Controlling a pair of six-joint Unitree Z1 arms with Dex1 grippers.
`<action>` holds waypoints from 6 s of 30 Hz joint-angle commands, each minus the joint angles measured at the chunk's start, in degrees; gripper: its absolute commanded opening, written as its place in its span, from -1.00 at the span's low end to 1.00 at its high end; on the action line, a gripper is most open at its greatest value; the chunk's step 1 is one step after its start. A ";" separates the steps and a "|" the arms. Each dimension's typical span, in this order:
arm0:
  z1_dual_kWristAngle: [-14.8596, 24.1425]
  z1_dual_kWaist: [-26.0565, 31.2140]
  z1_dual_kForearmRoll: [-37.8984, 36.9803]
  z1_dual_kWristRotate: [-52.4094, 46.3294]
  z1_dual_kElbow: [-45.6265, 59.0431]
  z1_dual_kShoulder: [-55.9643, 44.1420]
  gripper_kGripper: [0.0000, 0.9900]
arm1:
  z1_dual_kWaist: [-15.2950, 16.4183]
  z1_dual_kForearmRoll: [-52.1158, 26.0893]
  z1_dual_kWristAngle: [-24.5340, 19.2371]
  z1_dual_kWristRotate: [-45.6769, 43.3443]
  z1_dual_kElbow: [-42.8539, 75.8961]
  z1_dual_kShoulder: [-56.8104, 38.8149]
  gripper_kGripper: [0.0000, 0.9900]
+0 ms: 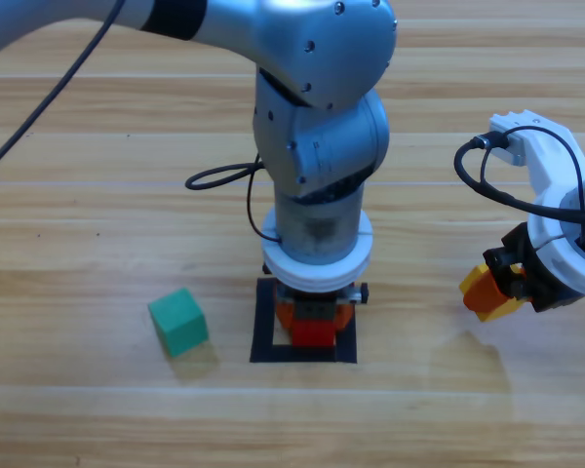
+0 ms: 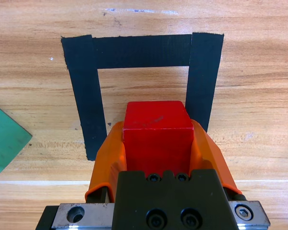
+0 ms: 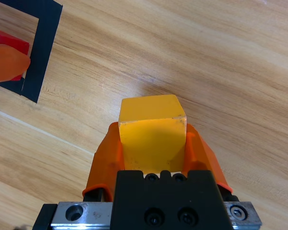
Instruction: Stack the blocks in the rectangular block: red at the bottom, yellow in the middle, green on top
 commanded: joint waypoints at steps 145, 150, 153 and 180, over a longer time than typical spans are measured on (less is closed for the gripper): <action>14.69 0.23 -27.14 27.10 51.29 -67.83 0.97 | 18.15 53.83 -3.35 30.30 -71.22 35.97 -1.00; 14.51 0.23 -28.01 26.75 52.52 -67.83 0.97 | 18.15 54.09 -3.97 32.32 -71.66 36.68 -1.00; 14.43 0.23 -28.10 26.75 52.52 -67.74 0.97 | 17.97 54.09 -4.06 33.29 -71.93 37.38 -1.00; 14.43 0.23 -29.33 26.75 53.66 -67.65 0.97 | 17.71 54.80 -4.58 37.25 -75.62 40.63 0.00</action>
